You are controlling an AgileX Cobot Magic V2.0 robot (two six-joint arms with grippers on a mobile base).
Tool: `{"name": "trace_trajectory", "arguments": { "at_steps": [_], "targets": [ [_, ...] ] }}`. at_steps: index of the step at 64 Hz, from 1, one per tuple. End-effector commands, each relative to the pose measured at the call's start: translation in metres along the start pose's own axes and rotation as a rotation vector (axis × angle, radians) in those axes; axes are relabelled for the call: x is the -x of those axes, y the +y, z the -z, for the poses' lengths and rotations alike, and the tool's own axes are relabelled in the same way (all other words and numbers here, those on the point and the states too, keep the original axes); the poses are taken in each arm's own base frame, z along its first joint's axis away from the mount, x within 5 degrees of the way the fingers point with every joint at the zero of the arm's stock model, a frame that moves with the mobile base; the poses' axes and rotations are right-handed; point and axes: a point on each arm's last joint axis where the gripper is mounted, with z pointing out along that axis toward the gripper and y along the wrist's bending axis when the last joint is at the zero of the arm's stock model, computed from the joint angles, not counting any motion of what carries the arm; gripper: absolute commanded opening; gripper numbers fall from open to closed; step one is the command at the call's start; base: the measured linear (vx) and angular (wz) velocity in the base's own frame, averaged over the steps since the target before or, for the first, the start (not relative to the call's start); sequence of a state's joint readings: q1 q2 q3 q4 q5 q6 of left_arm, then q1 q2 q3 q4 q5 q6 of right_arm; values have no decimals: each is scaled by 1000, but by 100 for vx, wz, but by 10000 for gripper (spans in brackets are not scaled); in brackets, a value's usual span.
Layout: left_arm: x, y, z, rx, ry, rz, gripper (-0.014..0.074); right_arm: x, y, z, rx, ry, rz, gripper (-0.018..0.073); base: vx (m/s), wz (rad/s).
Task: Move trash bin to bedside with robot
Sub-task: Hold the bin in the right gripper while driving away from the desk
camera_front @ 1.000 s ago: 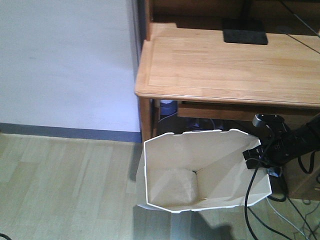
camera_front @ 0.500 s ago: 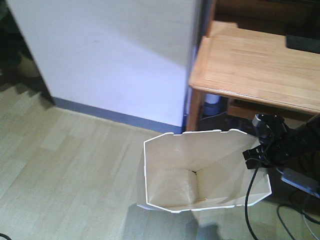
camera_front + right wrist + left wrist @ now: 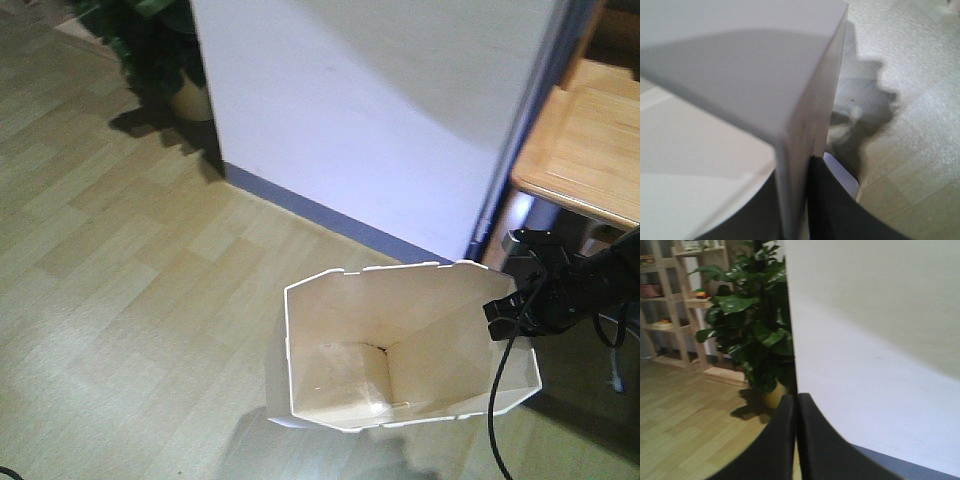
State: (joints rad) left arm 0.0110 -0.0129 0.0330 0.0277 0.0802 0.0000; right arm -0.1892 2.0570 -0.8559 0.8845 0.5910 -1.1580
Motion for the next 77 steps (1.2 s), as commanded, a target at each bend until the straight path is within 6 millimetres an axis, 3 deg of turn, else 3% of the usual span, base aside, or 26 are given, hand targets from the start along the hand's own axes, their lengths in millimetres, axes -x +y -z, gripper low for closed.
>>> {"name": "trace_trajectory", "arguments": {
  "at_steps": [1, 77],
  "targets": [
    [4, 0, 1, -7, -77, 23, -6, 14, 18, 21, 119, -73, -40, -3, -2, 47],
    [4, 0, 1, -7, -77, 23, -6, 14, 18, 21, 119, -74, -38, -3, 4, 49]
  ]
}}
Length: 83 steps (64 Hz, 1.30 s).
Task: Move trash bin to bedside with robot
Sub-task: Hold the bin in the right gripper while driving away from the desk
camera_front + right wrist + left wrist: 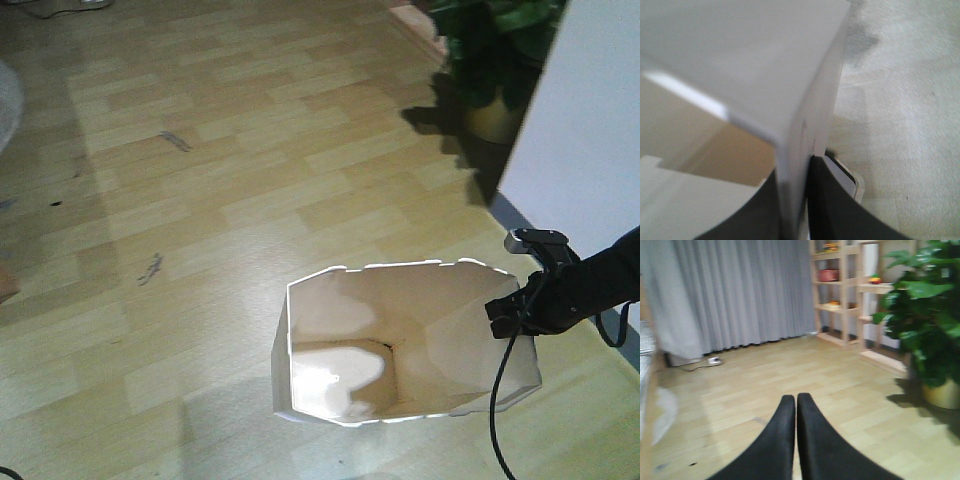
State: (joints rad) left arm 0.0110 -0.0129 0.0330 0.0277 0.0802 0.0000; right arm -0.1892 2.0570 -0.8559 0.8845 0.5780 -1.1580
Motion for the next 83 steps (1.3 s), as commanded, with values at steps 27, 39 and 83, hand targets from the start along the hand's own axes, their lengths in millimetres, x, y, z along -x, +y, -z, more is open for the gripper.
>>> {"name": "trace_trajectory", "arguments": {
  "at_steps": [27, 39, 83],
  "targets": [
    [4, 0, 1, -7, -77, 23, -6, 13, 19, 21, 131, -68, -39, -3, 6, 50],
    [4, 0, 1, -7, -77, 23, -6, 13, 19, 21, 131, -68, -39, -3, 6, 26],
    [4, 0, 1, -7, -77, 23, -6, 13, 19, 21, 131, -68, -39, -3, 13, 5]
  ]
}}
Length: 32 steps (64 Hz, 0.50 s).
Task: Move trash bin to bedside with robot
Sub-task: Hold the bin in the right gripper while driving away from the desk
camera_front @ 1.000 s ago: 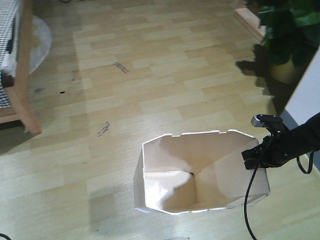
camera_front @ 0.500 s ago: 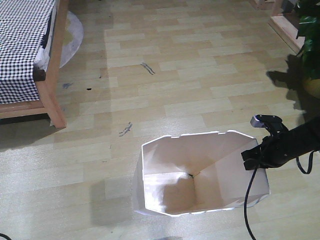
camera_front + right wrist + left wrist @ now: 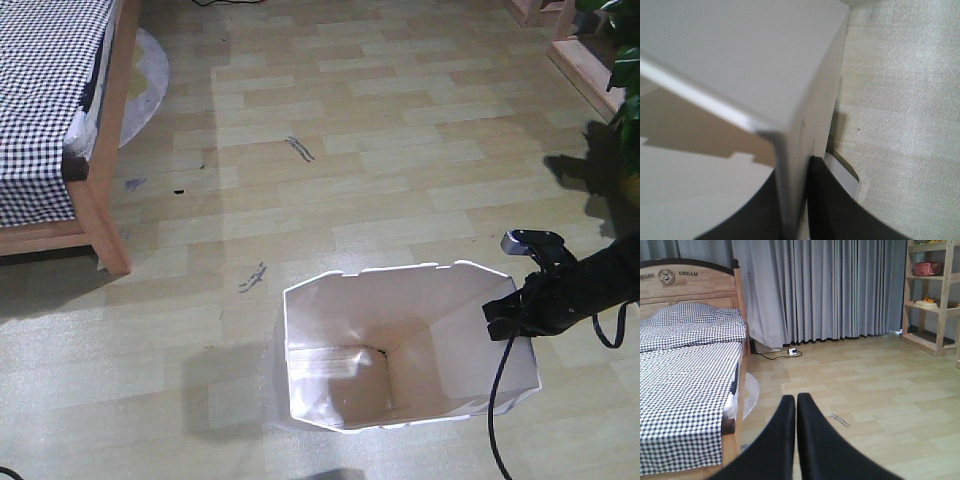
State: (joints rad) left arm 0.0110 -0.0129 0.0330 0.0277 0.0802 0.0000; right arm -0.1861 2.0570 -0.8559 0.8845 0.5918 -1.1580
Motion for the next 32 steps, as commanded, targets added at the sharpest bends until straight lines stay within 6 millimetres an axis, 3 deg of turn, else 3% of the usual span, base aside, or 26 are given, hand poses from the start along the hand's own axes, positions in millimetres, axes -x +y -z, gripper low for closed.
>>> {"name": "trace_trajectory", "arguments": {
  "at_steps": [1, 32],
  "targets": [
    [4, 0, 1, -7, -77, 23, -6, 14, 17, 22, 117, -75, -41, -3, 23, -3],
    [4, 0, 1, -7, -77, 23, -6, 14, 17, 22, 117, -75, -41, -3, 27, -5]
  ]
}}
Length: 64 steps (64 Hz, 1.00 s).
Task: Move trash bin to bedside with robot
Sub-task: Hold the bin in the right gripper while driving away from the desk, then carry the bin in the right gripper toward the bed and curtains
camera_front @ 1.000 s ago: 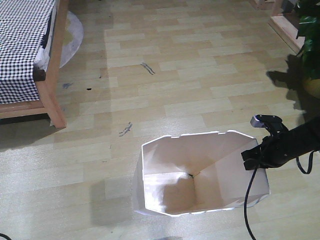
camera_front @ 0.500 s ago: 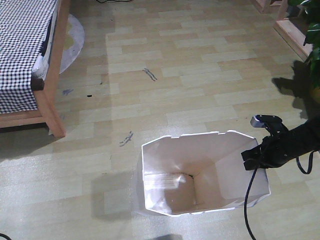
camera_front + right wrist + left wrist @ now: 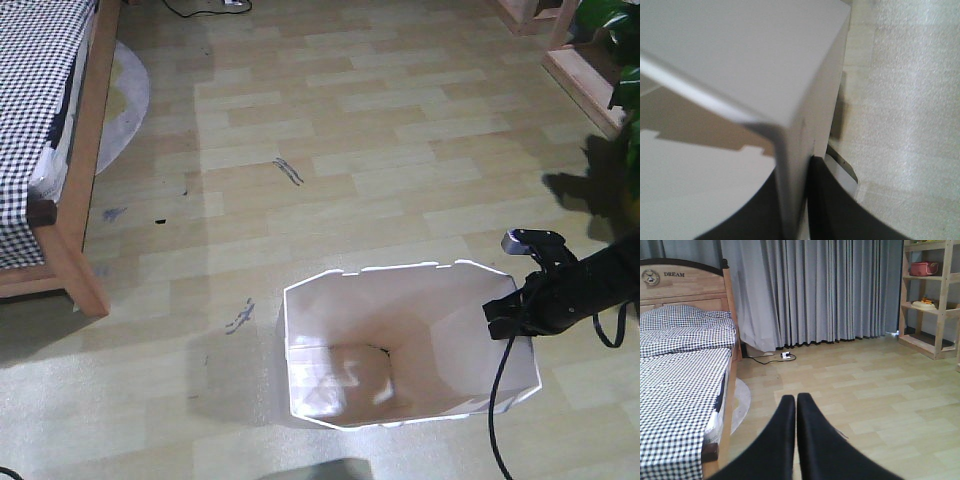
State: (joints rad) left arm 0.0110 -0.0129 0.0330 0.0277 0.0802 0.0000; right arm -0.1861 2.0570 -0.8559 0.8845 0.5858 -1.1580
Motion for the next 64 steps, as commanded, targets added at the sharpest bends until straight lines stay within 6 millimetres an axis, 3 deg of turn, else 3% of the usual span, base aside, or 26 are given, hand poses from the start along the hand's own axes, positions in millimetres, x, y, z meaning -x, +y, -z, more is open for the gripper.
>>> {"name": "trace_trajectory", "arguments": {
  "at_steps": [1, 64],
  "targets": [
    [4, 0, 1, -7, -77, 23, -6, 14, 17, 22, 123, -73, -41, -3, 29, -2],
    [4, 0, 1, -7, -77, 23, -6, 14, 17, 22, 123, -73, -41, -3, 32, 5]
  ]
}}
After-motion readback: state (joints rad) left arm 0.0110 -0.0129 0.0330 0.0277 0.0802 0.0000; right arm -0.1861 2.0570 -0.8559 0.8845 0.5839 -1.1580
